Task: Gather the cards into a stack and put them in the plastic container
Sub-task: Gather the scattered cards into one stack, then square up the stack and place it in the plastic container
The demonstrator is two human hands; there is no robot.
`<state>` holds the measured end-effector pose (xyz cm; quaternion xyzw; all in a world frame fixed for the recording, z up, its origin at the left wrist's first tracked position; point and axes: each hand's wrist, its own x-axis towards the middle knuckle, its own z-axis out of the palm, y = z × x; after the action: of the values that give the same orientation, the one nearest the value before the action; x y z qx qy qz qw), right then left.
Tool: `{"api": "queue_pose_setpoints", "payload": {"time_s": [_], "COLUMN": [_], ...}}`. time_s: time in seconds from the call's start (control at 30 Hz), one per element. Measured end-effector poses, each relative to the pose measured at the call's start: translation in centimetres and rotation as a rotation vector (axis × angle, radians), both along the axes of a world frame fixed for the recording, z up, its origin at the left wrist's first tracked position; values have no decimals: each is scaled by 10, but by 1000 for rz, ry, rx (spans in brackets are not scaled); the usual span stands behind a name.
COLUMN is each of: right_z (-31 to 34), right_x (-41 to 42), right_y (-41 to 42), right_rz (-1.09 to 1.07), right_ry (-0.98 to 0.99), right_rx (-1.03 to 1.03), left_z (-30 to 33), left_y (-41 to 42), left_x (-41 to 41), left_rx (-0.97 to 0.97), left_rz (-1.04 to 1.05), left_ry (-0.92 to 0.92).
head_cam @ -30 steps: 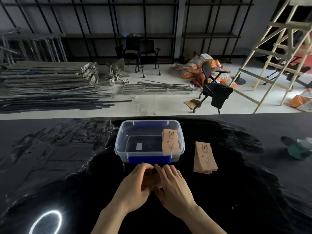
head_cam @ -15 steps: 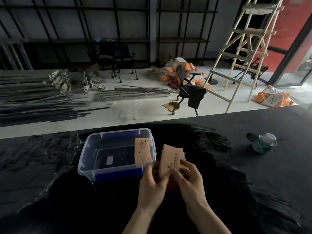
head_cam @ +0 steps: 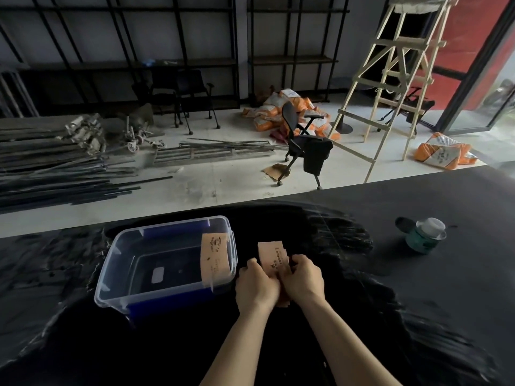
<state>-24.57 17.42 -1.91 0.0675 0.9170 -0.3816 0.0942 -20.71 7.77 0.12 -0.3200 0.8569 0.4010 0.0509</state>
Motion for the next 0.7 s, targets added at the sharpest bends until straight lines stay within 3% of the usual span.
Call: {"api": "queue_pose_setpoints", "payload": {"time_s": [0.2,0.33,0.53,0.6,0.7], "right_z": [0,11,19,21,15], "right_x": [5,56,130,145,162], "right_y": [19,31,-17,-46,-80], "right_rz": [-10,9,336,408,420], "right_ry": [-243,-191,-67,-24,-34], "right_rx": [-384,-683,-812,-802,-822], "left_z": [-5,3,6,13,5], "left_y": [-5,-9,-57,-72,-94], "left_x": [11,60,135,152,169], "left_rx": [333,587,463,506,420], "left_rz": [30,-55,-189,-127,-39], "left_ry": [6,157,407,480,508]}}
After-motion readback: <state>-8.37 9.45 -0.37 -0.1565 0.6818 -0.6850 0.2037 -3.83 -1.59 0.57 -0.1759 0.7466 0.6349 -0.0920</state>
